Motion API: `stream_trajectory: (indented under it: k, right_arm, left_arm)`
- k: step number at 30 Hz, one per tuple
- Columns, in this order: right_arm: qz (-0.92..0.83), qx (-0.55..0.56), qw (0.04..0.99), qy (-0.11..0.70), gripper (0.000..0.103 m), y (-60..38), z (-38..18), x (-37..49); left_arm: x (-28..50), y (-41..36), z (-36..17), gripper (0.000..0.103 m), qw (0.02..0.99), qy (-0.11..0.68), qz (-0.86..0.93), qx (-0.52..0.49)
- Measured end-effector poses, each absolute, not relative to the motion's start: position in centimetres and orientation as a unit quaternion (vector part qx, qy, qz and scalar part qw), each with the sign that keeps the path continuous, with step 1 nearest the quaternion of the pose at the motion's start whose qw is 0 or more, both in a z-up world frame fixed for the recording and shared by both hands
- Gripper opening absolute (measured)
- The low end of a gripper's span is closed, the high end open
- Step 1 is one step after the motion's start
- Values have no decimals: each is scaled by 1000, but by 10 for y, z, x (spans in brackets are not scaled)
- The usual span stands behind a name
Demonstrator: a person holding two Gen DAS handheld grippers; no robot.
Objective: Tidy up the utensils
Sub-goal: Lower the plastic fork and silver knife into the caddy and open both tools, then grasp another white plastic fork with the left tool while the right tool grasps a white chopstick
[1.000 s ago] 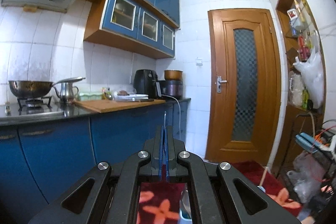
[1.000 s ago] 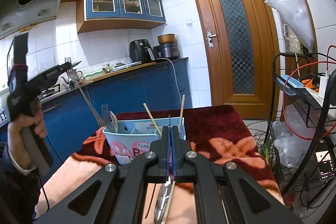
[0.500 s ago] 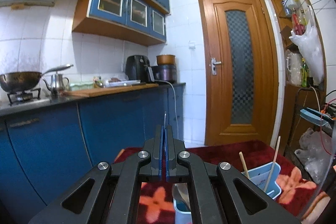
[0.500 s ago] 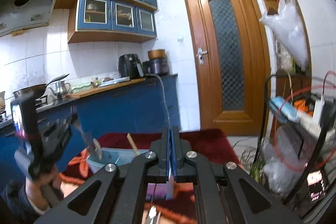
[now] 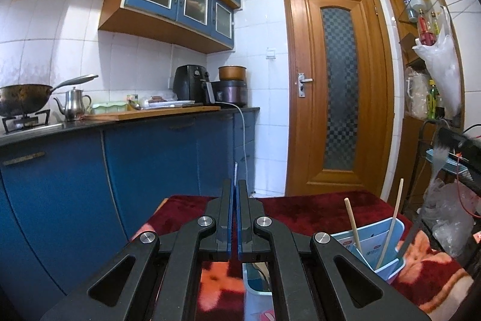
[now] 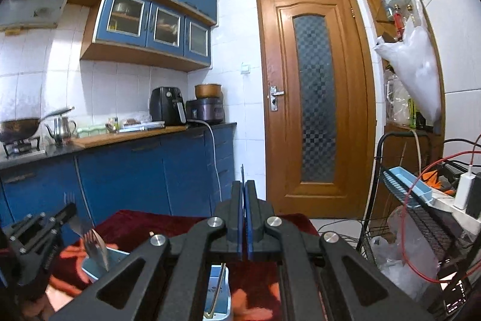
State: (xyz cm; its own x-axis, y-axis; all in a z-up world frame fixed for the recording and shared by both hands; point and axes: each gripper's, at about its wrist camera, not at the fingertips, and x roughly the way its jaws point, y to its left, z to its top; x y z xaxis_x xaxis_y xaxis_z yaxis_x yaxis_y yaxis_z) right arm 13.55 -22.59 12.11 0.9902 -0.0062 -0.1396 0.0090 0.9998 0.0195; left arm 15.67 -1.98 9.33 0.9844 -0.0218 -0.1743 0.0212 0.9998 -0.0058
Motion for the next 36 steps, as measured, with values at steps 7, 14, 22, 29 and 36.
stream_trajectory:
  k: [7, 14, 22, 29, 36]
  right_arm:
    - [18, 15, 994, 108, 4, -220, 98, 145]
    - [41, 24, 989, 137, 5, -217, 84, 148]
    - [70, 64, 983, 158, 29, -221, 81, 146]
    - [83, 75, 981, 160, 33, -224, 89, 124]
    - [97, 87, 977, 167, 37, -227, 96, 95]
  left_arm:
    - [157, -17, 91, 1, 996, 91, -16, -9]
    - [159, -14, 89, 2, 995, 98, -17, -16]
    - [163, -13, 87, 27, 990, 137, -31, -35]
    - [149, -15, 92, 29, 987, 151, -42, -36]
    - [117, -18, 95, 35, 984, 168, -51, -13]
